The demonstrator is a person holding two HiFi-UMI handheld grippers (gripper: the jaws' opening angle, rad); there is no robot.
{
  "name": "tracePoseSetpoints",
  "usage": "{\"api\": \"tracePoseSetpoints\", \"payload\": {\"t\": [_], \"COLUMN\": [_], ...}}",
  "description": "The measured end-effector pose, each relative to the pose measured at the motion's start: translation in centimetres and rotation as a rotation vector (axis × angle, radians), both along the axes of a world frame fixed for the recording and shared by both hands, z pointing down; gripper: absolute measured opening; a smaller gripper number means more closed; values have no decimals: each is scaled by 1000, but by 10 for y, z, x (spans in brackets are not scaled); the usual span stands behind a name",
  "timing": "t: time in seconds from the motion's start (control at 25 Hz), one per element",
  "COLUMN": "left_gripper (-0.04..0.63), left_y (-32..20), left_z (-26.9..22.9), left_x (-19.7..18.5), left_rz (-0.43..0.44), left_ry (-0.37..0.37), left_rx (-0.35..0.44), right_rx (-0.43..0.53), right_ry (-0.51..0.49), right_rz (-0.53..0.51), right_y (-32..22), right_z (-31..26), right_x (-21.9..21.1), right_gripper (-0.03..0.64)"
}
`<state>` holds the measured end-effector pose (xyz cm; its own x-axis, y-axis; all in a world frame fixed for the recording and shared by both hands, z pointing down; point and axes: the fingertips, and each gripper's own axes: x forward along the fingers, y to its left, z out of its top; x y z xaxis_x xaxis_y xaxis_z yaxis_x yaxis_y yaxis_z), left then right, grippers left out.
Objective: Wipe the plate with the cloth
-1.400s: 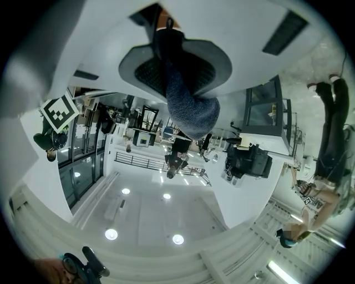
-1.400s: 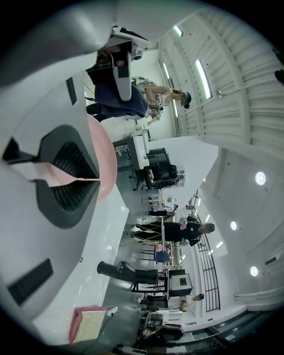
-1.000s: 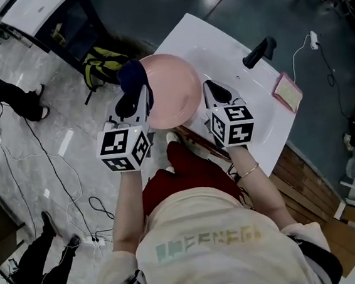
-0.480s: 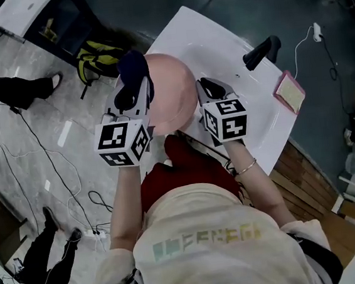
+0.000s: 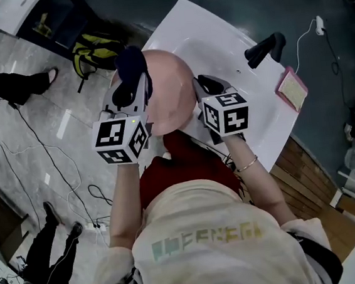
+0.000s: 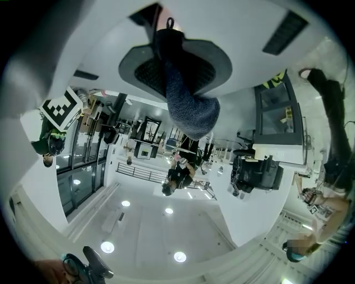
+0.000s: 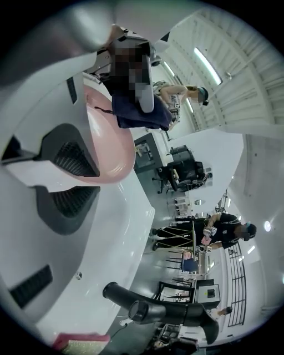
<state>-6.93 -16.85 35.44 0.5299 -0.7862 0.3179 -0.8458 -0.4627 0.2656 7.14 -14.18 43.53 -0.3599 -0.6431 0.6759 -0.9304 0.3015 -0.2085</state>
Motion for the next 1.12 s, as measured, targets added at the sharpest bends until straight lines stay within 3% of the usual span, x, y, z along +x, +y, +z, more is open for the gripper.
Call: {"api": "tracePoseSetpoints", "payload": {"t": [0.92, 1.12], "left_gripper": [80, 80], "left_y": [-20, -19], "left_z": [28, 32], "left_x": [16, 15], "left_rz": [9, 3], "left_ry": [0, -4], "left_rx": [-65, -78], "right_rx": [-173, -163], "right_ry": [-75, -65], "right_rz": [-65, -52], "right_y": [-3, -6], "right_z": [34, 32], "right_x": [-6, -3], "right_gripper": [71, 69]}}
